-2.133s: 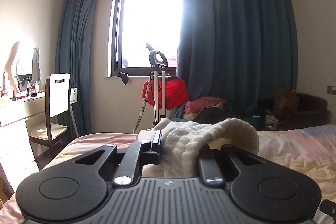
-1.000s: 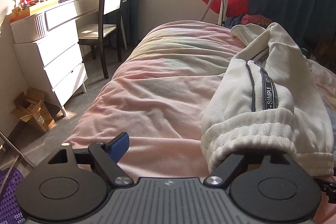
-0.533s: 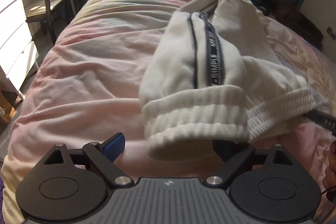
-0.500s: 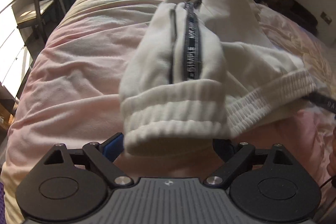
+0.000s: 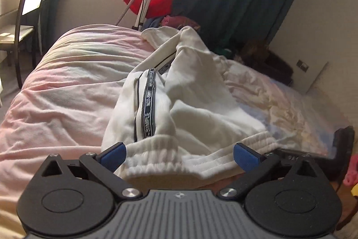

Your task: Fold clothes

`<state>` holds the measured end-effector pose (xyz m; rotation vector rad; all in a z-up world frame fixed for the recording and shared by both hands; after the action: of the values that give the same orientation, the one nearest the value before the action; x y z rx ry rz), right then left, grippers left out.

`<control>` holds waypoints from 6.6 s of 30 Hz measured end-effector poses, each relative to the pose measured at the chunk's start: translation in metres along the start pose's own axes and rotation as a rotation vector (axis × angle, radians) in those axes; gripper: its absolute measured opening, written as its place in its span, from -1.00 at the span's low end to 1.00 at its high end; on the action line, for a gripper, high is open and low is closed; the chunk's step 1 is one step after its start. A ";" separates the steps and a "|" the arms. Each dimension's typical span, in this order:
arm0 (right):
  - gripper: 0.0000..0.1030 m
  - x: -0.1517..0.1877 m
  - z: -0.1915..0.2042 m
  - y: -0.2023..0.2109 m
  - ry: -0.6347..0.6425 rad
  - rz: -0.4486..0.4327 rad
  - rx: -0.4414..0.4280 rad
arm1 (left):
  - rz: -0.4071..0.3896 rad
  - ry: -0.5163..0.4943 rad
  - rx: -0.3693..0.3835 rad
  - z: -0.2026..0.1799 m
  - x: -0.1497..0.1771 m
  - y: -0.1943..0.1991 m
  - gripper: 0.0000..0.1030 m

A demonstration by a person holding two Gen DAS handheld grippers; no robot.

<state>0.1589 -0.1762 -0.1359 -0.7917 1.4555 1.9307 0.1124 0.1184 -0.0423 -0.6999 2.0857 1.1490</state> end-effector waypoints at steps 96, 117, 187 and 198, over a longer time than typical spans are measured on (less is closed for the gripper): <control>0.76 -0.025 0.195 0.000 0.159 0.030 -0.406 | -0.262 0.032 -0.551 0.152 -0.192 -0.002 0.96; 0.75 -0.051 -0.014 0.098 -0.019 -0.382 -0.061 | -0.303 -0.215 -0.334 -0.115 0.018 -0.046 0.97; 0.57 -0.144 0.052 -0.063 0.189 -0.081 -0.176 | -0.045 -0.036 0.240 -0.108 0.065 -0.207 -0.94; 0.32 -0.215 0.240 -0.239 0.580 0.025 -0.173 | 0.015 0.104 0.297 -0.051 0.077 -0.258 -0.94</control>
<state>0.4519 0.0893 -0.0675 -1.5135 1.6290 1.9546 0.2310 -0.0591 -0.2142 -0.6131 2.2890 0.8001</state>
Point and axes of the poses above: each gripper's, at about its wrist camera, not at the fingertips, and y roughly against the way its jaws point, z to its left, x to its underside, the point moved 7 cm from there along -y, roughly the way its jaws point, and after that the axes turned 5 degrees about x, right-handed, at the moved point
